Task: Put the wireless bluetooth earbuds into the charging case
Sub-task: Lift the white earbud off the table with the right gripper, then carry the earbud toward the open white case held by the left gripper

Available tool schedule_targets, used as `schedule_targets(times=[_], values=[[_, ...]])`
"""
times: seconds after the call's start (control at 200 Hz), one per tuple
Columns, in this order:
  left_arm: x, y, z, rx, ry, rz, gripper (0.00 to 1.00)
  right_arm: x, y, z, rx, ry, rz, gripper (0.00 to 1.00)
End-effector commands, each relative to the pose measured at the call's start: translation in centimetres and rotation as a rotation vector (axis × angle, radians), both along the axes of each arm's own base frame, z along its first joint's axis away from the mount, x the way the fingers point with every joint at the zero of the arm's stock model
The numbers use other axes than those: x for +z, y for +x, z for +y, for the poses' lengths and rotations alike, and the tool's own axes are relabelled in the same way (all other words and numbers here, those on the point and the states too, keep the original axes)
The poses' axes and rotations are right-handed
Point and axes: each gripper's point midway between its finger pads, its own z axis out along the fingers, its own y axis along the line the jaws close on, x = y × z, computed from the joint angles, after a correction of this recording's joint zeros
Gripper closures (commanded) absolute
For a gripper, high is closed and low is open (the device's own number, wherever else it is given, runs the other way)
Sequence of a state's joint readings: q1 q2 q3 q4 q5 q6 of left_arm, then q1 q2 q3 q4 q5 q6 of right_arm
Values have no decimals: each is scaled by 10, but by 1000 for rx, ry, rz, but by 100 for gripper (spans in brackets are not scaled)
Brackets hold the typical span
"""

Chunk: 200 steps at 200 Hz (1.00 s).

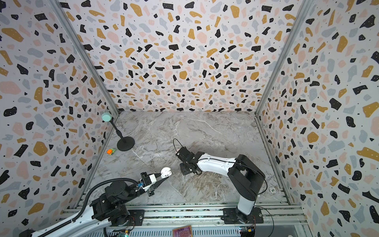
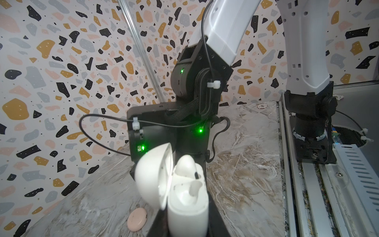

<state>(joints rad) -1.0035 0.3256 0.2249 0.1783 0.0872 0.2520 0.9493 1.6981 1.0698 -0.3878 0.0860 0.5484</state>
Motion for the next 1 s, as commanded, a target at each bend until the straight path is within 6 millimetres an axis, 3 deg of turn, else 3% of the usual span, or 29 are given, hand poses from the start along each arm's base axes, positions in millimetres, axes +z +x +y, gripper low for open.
schedule_targets(times=[0.0,0.621,0.996], values=[[4,0,1,5,-15,-22,100,26,6,1,-24,66,-62,85],[5,0,-2,-3,-34,13,100,111,-3,-7,-51,264,-219,85],[7,4,-4,7,-101,93,100,183,-21,-10,-49,374,-346,85]])
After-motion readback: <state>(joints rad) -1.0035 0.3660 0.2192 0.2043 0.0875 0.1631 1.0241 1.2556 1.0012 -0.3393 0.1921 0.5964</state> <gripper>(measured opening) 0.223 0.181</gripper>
